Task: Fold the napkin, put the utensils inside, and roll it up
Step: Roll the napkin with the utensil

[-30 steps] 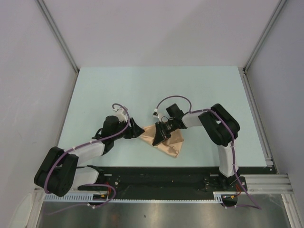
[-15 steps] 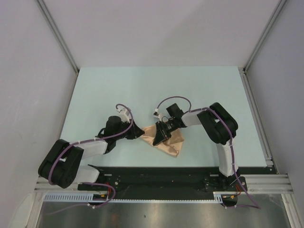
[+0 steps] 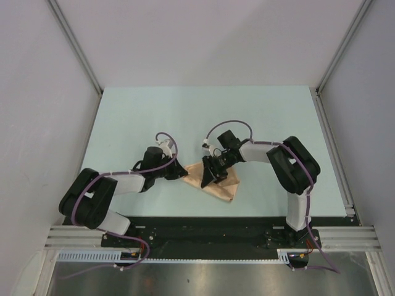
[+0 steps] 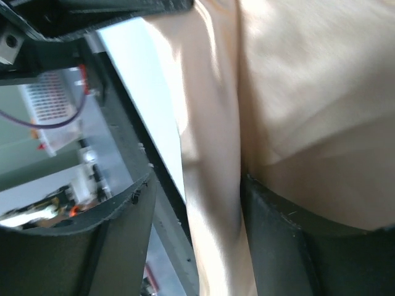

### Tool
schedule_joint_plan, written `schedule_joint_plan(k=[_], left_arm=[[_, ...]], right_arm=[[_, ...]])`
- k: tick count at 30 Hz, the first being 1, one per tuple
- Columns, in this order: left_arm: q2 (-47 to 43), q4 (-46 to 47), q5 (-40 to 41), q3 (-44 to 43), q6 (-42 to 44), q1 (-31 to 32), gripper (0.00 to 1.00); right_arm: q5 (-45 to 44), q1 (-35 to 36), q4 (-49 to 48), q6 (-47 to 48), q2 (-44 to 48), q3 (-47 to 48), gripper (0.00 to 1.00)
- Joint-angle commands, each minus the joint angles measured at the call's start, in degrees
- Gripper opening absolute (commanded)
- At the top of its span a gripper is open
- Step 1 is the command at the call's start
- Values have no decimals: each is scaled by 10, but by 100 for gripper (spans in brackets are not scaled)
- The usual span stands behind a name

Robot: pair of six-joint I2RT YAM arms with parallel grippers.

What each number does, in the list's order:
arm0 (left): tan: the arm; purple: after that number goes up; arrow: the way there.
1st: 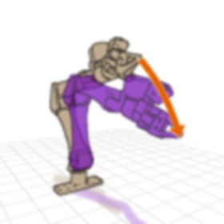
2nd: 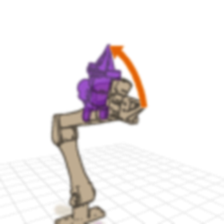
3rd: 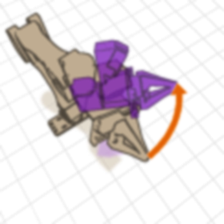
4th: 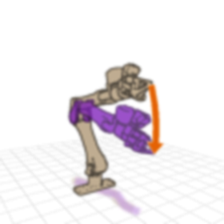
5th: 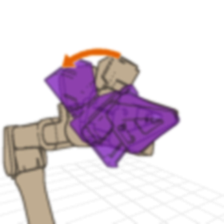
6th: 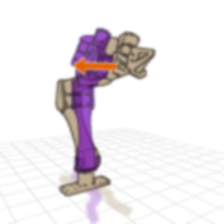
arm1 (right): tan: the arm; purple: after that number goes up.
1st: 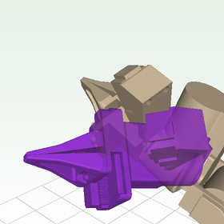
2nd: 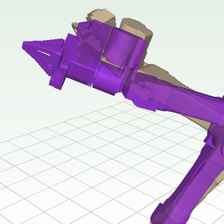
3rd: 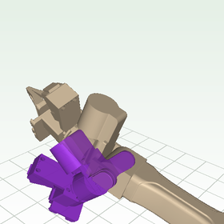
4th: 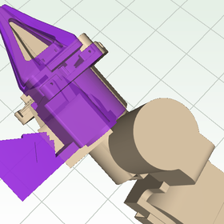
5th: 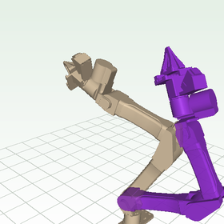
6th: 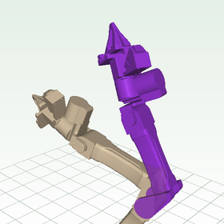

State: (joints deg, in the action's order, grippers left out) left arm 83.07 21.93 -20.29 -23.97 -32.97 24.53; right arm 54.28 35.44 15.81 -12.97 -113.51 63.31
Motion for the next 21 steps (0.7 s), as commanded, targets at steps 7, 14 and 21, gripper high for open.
schedule_joint_plan(k=[7, 14, 21], left_arm=[[49, -36, -1, -37, 12, 3, 0], [57, -52, 3, -49, 14, 3, 0], [61, -59, 5, -58, 12, 3, 0]], right_arm=[[-323, 53, 57, 64, 181, -17, 67], [-503, 161, -37, 117, 252, -71, 73], [-583, 235, -46, 167, 212, -71, 74]])
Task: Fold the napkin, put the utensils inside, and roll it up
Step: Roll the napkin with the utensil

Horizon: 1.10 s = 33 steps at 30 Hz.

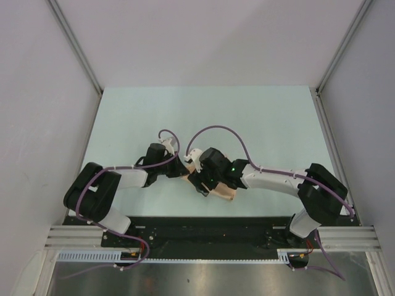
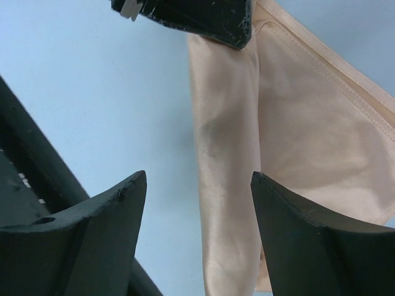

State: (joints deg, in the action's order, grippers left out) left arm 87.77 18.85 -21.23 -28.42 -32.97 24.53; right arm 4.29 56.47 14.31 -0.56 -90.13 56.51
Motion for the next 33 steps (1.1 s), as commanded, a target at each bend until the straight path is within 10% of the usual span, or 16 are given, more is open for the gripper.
schedule_joint_plan(k=[1, 16, 33], left_arm=[[14, -29, 15, -15, 12, 3, 0], [4, -29, 6, -32, 7, 3, 6], [-137, -108, 141, -52, 27, -3, 68]], right_arm=[[-88, 31, -31, 49, -28, -3, 73], [-84, 15, -29, 42, -101, 6, 68], [185, -102, -9, 7, -152, 9, 52]])
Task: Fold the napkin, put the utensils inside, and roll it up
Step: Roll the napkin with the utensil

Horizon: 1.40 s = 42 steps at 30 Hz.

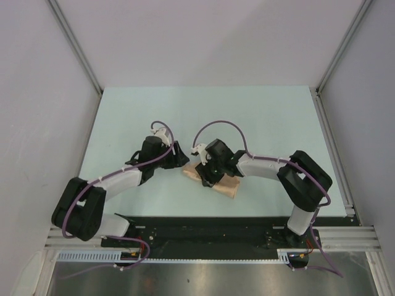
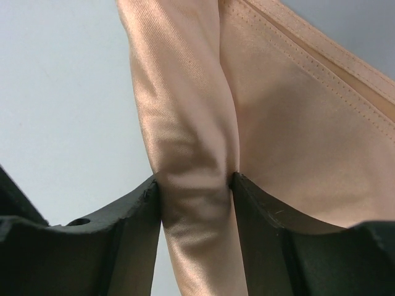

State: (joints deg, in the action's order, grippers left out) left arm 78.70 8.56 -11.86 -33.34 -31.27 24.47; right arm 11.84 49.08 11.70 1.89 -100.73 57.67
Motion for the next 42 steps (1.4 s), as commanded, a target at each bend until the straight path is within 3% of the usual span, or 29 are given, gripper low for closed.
schedule_joint_plan(k=[1, 12, 24, 27, 30, 32, 36, 39, 42], left_arm=[[-53, 3, 44, 4, 10, -2, 69], [-52, 98, -53, 62, 15, -1, 69], [11, 151, -81, 71, 1, 1, 61], [29, 168, -94, 69, -7, 4, 54], [44, 175, -98, 67, -10, 6, 38], [49, 178, -99, 68, -12, 6, 33], [64, 173, -92, 63, -15, 6, 7], [76, 171, -96, 52, -16, 6, 0], [91, 171, -98, 43, -20, 6, 0]], right_arm=[[140, -35, 17, -16, -48, -2, 52], [340, -115, 5, -49, -109, 7, 51], [367, -146, 2, -63, -149, 13, 50], [370, -152, 2, -65, -150, 12, 50], [371, -158, 2, -67, -148, 12, 50], [371, -159, 6, -68, -146, 15, 50], [369, -160, 16, -65, -132, 19, 54], [355, -162, 32, -62, -104, 26, 61], [316, -162, 60, -60, -63, 35, 66]])
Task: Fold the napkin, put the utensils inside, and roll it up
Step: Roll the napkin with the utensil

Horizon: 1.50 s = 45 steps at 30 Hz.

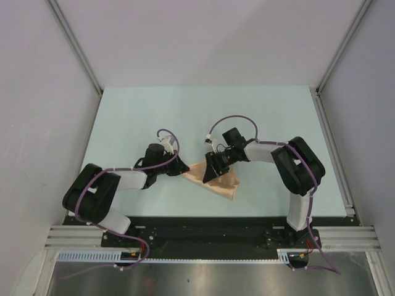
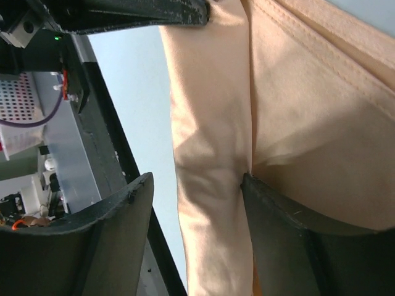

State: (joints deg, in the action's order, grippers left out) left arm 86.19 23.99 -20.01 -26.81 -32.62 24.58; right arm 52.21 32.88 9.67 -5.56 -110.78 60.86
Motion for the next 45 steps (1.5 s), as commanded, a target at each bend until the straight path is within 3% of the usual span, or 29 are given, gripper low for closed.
schedule_joint_plan(k=[1, 4, 11, 16, 22, 35, 39, 40, 43, 45], left_arm=[[22, 15, -16, -24, -8, 5, 0], [32, 7, -12, -32, -9, 5, 0], [61, 2, -14, -51, -7, 4, 0], [76, -1, -20, -66, -3, 4, 0], [86, -4, -27, -80, 3, 4, 0], [103, 4, -39, -89, 4, 4, 0], [101, 12, -49, -89, 5, 4, 0], [100, 13, -50, -88, 6, 4, 2], [86, 10, -40, -86, 9, -1, 28], [70, 10, -37, -80, 11, -8, 38]], right_arm=[[-100, 1, 85, 12, 62, 3, 66], [-196, 7, 83, 3, 121, -4, 68], [-436, 120, 32, 20, 225, -49, 71], [-554, 194, 13, 43, 225, -56, 72], [-621, 239, 14, 71, 185, -37, 71], [-609, 242, 21, 93, 109, 0, 68], [-542, 215, 44, 77, 87, 15, 56], [-528, 209, 45, 74, 86, 14, 52], [-441, 180, 51, 59, 86, 12, 42], [-373, 159, 55, 50, 85, 8, 36]])
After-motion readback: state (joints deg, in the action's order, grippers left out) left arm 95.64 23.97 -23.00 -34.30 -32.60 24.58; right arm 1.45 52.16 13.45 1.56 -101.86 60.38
